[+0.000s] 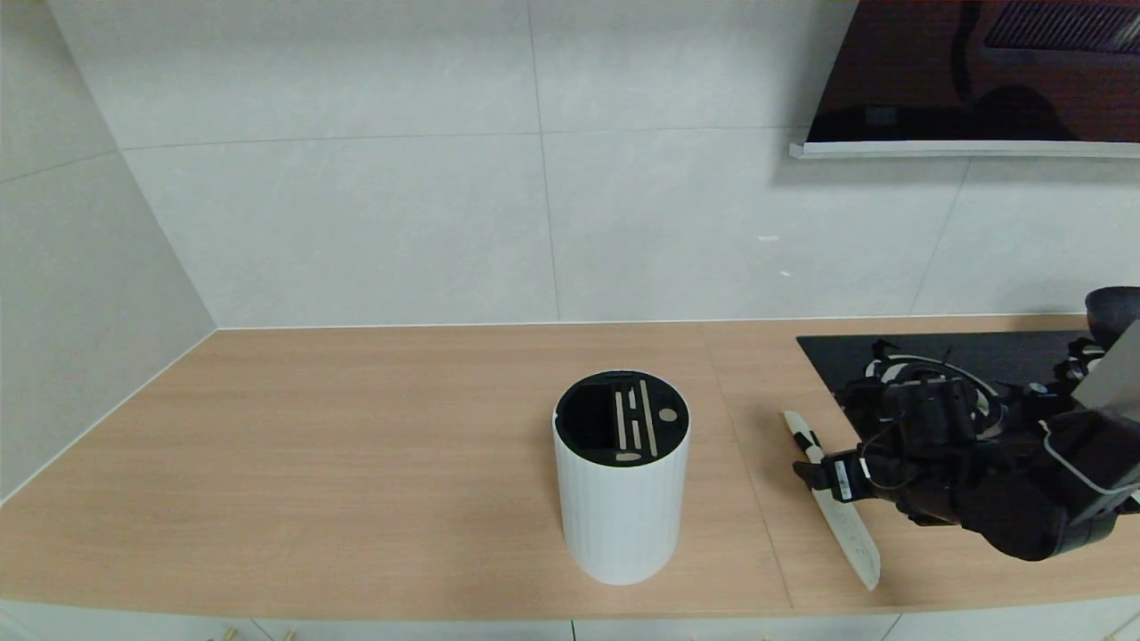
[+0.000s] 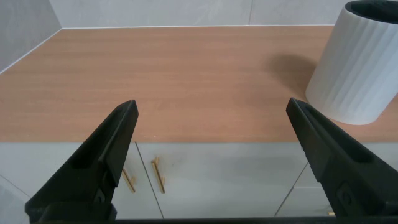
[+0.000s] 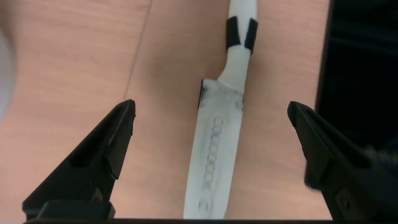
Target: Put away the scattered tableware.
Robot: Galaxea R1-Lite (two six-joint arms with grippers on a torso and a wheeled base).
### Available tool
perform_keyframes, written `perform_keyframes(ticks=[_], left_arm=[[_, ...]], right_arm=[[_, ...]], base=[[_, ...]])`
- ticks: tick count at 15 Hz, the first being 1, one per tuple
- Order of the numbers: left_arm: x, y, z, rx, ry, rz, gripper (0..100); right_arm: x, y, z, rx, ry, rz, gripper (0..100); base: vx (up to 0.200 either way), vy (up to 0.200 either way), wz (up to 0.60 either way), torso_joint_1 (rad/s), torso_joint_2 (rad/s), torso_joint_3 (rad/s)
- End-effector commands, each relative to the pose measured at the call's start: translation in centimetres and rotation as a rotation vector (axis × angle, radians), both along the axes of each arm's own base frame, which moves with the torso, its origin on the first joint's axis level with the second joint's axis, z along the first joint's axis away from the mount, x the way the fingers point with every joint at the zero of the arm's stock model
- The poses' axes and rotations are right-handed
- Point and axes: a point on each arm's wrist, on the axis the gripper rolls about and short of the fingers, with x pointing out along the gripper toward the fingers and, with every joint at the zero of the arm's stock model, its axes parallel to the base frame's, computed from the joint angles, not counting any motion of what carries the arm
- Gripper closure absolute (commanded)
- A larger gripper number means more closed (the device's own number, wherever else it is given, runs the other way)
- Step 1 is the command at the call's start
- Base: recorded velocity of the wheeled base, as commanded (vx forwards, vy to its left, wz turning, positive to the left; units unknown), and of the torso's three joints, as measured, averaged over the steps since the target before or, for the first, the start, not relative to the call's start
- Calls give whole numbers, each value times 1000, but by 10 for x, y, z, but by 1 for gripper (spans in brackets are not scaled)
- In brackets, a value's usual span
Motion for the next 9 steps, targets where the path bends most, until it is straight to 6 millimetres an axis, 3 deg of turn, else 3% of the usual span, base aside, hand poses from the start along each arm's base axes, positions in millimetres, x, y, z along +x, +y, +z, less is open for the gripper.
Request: perform_keyframes(ticks=[1, 9], left_arm=[[0, 0, 0, 0, 1, 1, 0], [0, 0, 0, 0, 1, 1, 0]], right_arm=[[5, 1, -26, -16, 58, -6, 0], [18, 2, -36, 16, 60, -55, 0]], base=[[0, 0, 0, 0, 0, 0], [0, 0, 0, 0, 0, 0]])
